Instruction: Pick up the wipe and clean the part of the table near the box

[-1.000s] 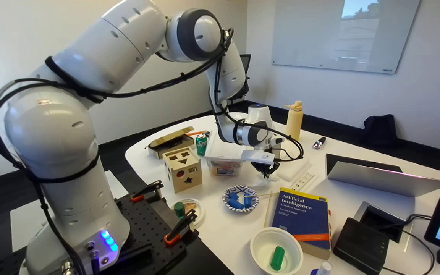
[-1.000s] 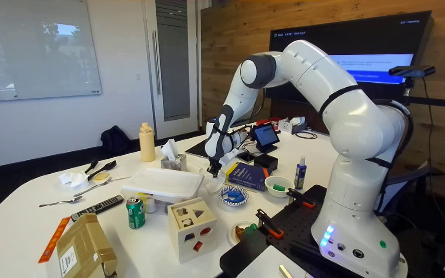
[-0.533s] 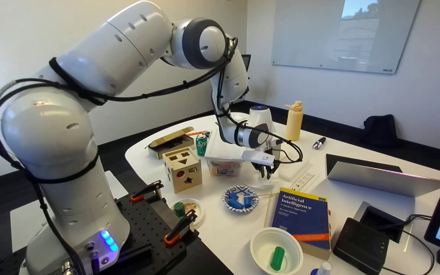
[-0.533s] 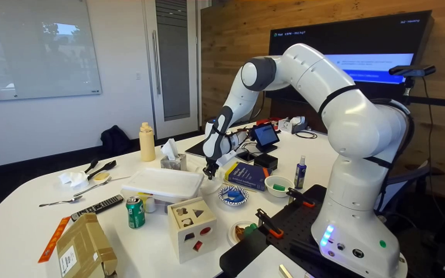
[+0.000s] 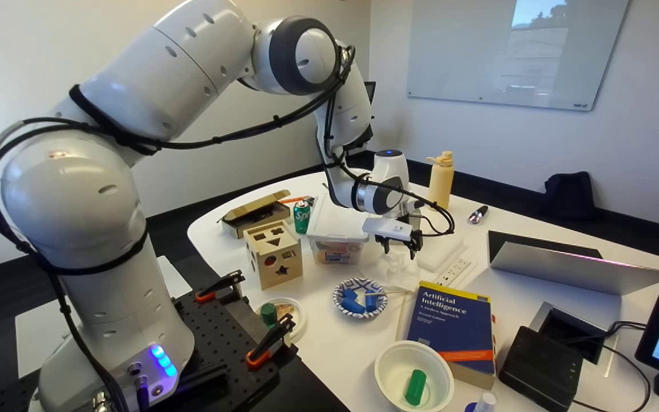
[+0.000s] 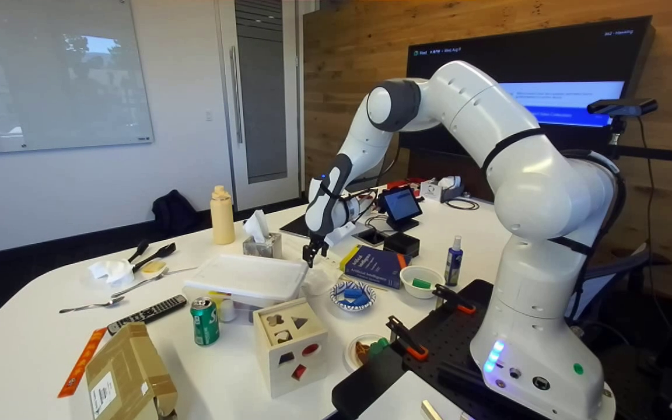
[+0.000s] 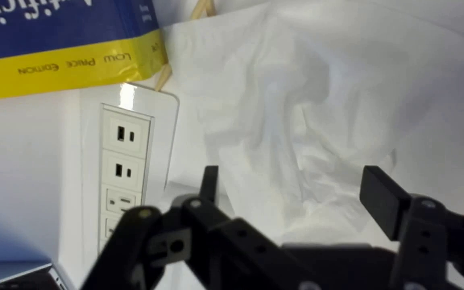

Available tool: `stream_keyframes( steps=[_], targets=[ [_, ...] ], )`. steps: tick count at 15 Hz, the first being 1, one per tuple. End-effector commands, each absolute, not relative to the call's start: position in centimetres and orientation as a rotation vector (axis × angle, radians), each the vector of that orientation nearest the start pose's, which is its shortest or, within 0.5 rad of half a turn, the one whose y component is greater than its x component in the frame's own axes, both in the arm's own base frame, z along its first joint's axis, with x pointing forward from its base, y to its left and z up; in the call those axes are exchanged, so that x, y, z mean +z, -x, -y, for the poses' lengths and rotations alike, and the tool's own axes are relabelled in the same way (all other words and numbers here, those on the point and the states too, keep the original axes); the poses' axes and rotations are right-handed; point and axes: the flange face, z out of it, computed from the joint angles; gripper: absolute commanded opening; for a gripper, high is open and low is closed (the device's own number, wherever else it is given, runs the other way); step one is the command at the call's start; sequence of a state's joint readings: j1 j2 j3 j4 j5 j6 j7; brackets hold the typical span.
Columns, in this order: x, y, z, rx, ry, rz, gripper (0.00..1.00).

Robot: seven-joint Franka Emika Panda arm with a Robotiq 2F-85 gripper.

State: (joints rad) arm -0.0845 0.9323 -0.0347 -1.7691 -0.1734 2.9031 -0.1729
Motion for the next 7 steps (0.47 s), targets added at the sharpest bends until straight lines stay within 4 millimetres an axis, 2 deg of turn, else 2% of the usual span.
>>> stream_keyframes(
  steps=[1, 7],
  targets=[
    [9.8, -62.8, 5.4, -0.251, 3.198, 0.361, 1.0],
    [15.0, -58.6, 4.3, -0.148, 3.2, 0.34, 1.0]
  ],
)
